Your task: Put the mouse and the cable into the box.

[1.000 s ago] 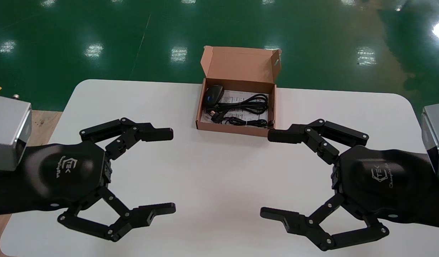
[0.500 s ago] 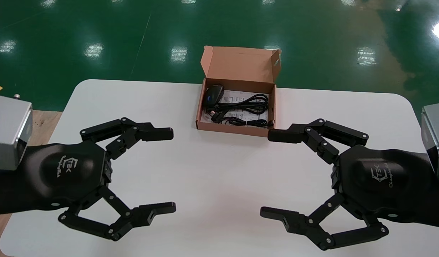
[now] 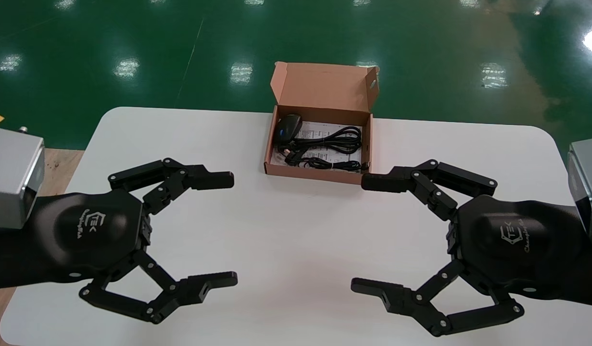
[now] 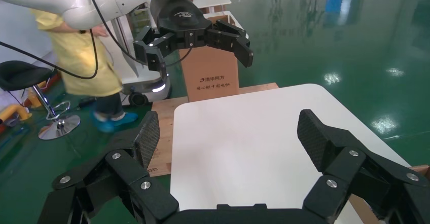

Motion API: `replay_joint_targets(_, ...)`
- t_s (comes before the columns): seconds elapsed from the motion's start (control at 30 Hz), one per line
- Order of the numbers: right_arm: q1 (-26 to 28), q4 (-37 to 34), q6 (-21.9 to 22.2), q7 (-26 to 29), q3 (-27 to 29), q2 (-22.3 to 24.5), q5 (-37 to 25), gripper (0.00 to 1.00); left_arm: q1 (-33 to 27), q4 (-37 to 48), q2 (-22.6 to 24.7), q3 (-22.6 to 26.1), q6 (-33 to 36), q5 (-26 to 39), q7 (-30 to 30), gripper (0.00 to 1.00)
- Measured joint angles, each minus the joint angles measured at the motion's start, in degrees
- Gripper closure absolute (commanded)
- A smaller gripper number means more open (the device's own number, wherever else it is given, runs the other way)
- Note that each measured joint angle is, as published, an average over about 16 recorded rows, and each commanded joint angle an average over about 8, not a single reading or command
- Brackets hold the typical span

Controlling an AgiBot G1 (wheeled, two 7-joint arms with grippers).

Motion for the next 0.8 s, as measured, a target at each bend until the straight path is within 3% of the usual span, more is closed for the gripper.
replay_joint_targets(0.8, 0.0, 0.0, 0.0, 0.0, 0.0, 0.0, 0.0, 0.0, -0.01, 0.01, 0.0, 0.01, 0.01, 0.0, 0.0, 0.0)
